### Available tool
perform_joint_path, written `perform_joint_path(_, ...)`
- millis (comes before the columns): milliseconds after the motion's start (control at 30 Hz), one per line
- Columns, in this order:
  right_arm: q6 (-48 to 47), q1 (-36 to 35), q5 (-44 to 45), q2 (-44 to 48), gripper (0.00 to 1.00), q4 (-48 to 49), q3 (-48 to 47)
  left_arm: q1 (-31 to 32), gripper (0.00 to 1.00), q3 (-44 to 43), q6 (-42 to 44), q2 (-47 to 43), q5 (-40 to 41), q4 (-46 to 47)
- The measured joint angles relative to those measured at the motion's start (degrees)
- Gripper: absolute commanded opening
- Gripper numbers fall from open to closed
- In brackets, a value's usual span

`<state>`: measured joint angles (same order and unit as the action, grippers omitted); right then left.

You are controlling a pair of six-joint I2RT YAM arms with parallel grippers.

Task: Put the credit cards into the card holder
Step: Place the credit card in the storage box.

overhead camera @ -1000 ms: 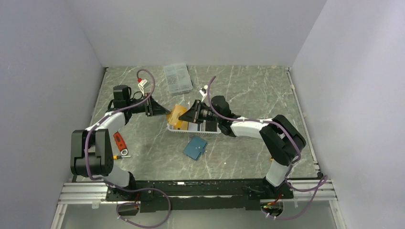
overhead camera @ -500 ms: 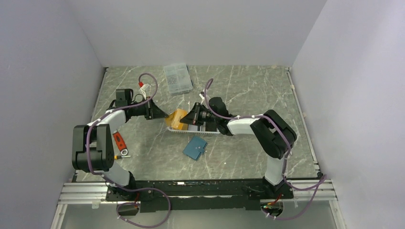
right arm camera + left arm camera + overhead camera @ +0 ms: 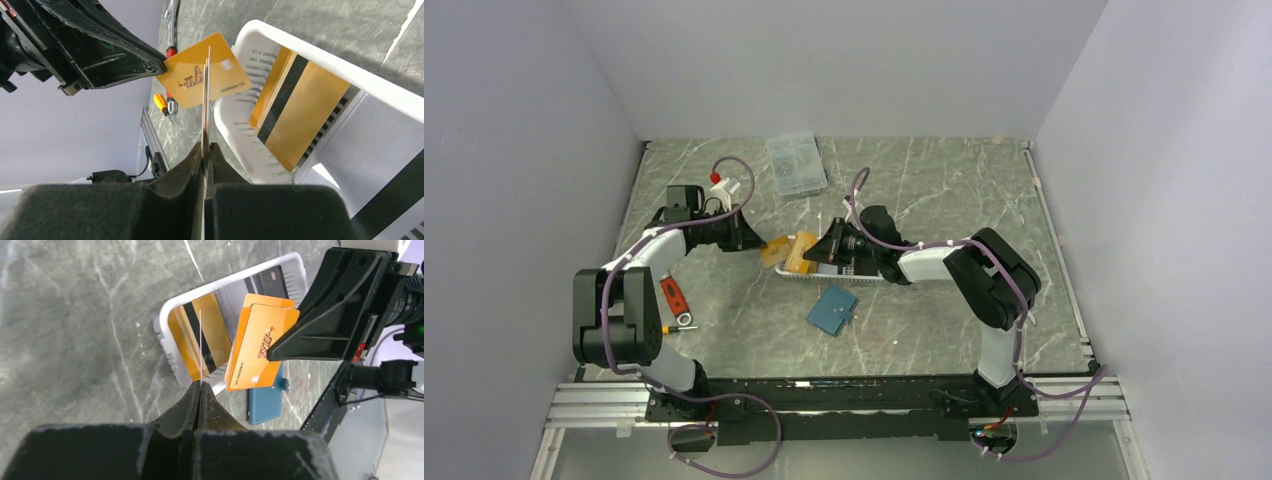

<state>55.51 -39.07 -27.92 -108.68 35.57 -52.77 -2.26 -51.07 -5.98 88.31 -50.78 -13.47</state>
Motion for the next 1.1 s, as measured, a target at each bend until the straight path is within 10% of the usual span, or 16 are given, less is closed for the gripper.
perform_joint_path(767, -2.51, 1.07, -0.26, -8.33, 0.02, -5.09, -7.69, -3.87, 0.0, -6.6, 0.31, -7.76, -6.12, -8.04)
perform_joint_path(967, -4.42, 0.44, -0.61, -9.11, 0.56, -9.27, -10.23, -3.87, 0.0, -6.6, -0.26, -7.89, -8.57, -8.55)
perform_joint_path(1100, -5.53, 0.26, -0.04, -8.74, 0.68, -11.76, -10.73, -3.87, 0.0, -6.6, -1.27, -8.02, -10.01, -8.35)
